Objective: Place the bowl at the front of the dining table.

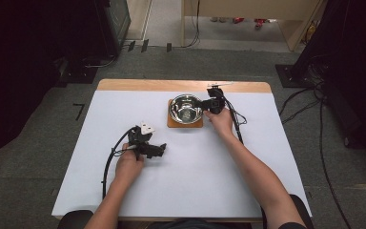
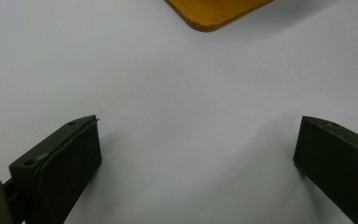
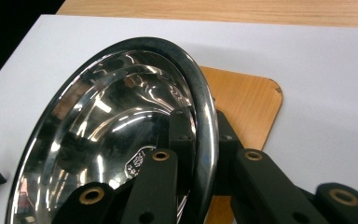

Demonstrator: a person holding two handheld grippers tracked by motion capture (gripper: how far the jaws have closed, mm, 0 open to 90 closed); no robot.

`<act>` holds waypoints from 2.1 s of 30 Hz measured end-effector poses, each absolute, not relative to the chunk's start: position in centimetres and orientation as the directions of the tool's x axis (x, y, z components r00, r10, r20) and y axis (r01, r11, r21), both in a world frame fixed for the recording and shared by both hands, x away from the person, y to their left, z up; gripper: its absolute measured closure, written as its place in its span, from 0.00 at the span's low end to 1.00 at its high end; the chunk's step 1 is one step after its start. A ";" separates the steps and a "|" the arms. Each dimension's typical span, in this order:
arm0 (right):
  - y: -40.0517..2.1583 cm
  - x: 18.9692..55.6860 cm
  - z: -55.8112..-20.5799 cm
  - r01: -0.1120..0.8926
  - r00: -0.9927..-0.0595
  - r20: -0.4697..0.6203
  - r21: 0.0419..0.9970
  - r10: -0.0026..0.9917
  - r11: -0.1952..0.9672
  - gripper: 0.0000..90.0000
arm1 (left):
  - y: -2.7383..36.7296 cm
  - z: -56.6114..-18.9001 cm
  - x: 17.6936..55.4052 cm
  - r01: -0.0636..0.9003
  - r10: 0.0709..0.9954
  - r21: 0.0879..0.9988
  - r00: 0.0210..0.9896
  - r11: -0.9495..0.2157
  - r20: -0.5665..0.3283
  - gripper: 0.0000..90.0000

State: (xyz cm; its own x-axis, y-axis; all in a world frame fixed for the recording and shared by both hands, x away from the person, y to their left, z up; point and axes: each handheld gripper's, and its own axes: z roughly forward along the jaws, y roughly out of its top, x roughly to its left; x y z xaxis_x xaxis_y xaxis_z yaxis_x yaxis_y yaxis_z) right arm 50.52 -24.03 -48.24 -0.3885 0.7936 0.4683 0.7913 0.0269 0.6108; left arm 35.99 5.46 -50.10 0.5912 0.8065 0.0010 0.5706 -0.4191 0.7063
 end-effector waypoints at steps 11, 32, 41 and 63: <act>-23.9 50.6 -48.6 0.795 -0.383 0.466 0.605 0.798 0.028 0.89 | 5.5 -50.1 36.0 0.571 0.806 0.705 0.592 -0.420 0.001 0.00; -24.0 50.6 -48.4 0.777 -0.424 0.472 0.628 0.773 0.042 0.67 | 5.5 -50.1 36.0 0.570 0.806 0.706 0.591 -0.419 0.001 0.00; -24.3 50.6 -48.2 0.762 -0.440 0.462 0.646 0.770 0.048 0.52 | 5.5 -50.1 36.0 0.571 0.806 0.705 0.592 -0.420 0.001 0.00; -24.6 50.0 -46.9 0.738 -0.448 0.394 0.669 0.803 0.084 0.35 | 5.5 -50.1 36.0 0.571 0.806 0.705 0.592 -0.421 0.002 0.00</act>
State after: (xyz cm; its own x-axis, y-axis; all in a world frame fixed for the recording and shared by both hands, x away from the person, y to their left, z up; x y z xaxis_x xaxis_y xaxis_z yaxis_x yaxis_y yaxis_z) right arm 50.04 -24.61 -46.87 -0.4483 0.8025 0.3936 0.7382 0.0841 0.6693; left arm 35.99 5.48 -50.08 0.5924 0.8056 0.0021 0.5707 -0.4215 0.7047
